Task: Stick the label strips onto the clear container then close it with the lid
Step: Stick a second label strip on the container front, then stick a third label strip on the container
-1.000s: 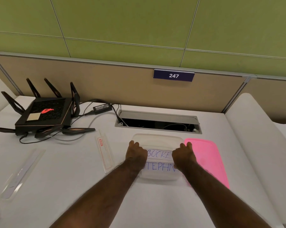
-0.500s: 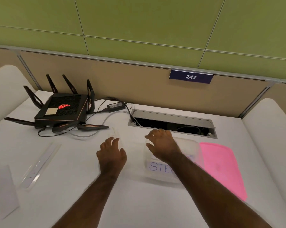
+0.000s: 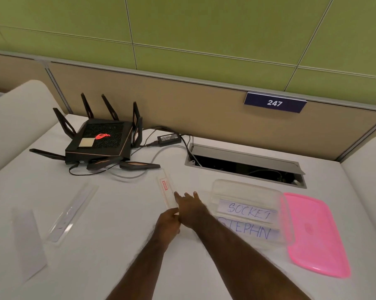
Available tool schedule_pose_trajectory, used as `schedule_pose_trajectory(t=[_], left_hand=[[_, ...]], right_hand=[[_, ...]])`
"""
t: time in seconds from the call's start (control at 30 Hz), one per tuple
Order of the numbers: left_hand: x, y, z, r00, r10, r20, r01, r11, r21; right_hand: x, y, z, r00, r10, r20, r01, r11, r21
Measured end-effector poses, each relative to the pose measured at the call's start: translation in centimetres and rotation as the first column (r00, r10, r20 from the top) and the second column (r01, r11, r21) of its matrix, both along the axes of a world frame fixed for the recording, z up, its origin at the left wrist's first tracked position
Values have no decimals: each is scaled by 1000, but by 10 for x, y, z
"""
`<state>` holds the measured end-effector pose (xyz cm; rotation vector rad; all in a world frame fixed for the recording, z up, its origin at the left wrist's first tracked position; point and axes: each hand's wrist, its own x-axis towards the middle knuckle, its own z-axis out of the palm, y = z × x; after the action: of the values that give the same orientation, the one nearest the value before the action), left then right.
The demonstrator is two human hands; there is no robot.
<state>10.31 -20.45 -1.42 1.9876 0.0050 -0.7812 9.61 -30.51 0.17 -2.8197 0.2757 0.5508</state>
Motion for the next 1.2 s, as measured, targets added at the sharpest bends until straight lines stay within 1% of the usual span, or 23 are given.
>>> schedule_pose_trajectory(t=[0.07,0.13,0.2,0.27,0.33,0.4,0.53,0.63,0.73,0.8,0.9,1.07,1.13,1.2], left_hand=[[0,1,2,1000,5,16,-5,1000,2],[-1,4,7,999,23,30,-23,1000,17],[1,7,11,994,105,29,-105,994,10],[7,12,22,978,208,-16,-208,978,-15],[15,17,35,963,250,-100,-251,968,-3],[20,27,48,973,197,-123,-199,980,-9],[21,58,69,998,27,-62,-34,993,-112],[27,76,82,997,-62,-49,55,990,-133],[31,86,99,984,-161,-70,146,972,-187],[31,88,108,972,-211,-99,183,954,-236],[32,83,114,955,-271,-122,230,933,-275],[31,64,113,927,-345,-146,292,909,-298],[30,51,113,931,-346,-116,304,911,-278],[29,37,114,942,-335,-34,319,919,-234]], right_hand=[[-1,-1,1,999,-52,-15,53,995,81],[-2,-1,1,998,-63,-3,63,992,113],[-2,-2,2,998,-48,27,44,991,125],[-3,-1,6,997,-13,76,1,988,152],[-5,-2,9,989,13,146,-38,984,172],[-7,-8,15,973,59,223,-90,987,135],[-9,-30,30,913,150,380,-162,987,-1],[-9,-52,43,884,174,434,-153,985,-83],[-13,-74,56,867,162,471,-101,983,-152],[-18,-88,64,856,137,498,-67,986,-156],[-33,-107,73,853,108,511,-59,992,-111],[-70,-137,83,883,108,457,-86,994,-69],[-87,-148,85,897,80,434,-64,997,-50],[-104,-158,85,907,27,420,-20,1000,-21]])
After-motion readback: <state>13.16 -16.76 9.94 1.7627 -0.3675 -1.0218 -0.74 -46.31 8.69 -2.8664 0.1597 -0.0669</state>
